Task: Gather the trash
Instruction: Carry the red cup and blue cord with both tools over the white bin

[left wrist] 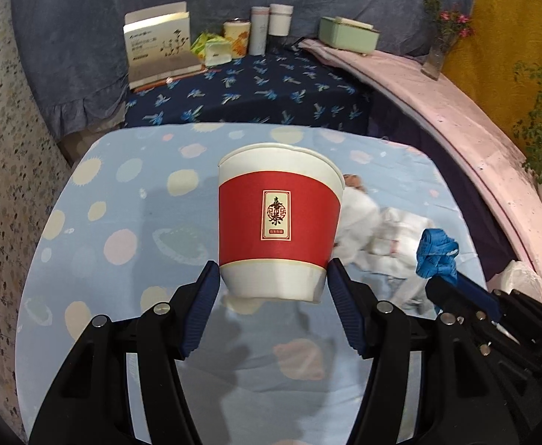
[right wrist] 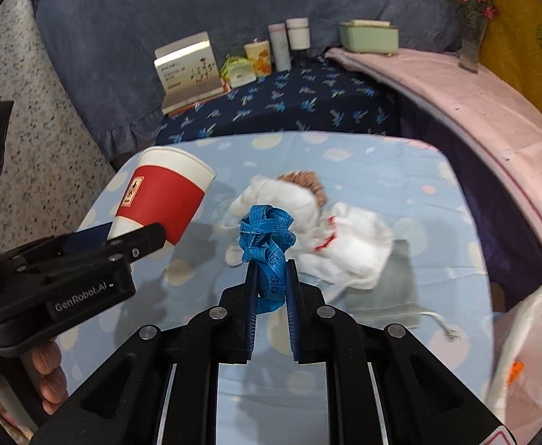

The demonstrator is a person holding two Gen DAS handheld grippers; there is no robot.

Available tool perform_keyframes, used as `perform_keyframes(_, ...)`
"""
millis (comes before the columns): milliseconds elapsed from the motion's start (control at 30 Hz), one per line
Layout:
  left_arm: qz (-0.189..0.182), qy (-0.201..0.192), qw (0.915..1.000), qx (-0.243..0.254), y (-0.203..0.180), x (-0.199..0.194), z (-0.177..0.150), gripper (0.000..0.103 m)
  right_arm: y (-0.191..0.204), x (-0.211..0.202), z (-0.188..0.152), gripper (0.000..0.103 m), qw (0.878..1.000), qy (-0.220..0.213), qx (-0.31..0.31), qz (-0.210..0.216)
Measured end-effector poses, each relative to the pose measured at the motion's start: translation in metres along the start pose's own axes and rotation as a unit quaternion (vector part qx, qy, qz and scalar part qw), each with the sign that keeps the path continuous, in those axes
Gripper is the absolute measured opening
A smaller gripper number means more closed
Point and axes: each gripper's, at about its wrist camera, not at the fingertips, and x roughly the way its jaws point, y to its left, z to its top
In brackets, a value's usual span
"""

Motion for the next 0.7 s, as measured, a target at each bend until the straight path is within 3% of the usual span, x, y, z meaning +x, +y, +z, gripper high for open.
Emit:
perform_keyframes(367, -0.056, -0.022, 0.9954, 0.075, -0.109, -0.042, -0.011, 0.057, -0.081, -0.094, -0.011, 0.013, 0.995, -0.046, 0.043, -0.076)
perform_keyframes(700, -0.111, -0.011, 0.9830, 0.146, -0.208, -0.055, -0.044, 0.057, -0.167, -0.142, -0.051, 0.013, 0.985, -0.033, 0.089, -0.145)
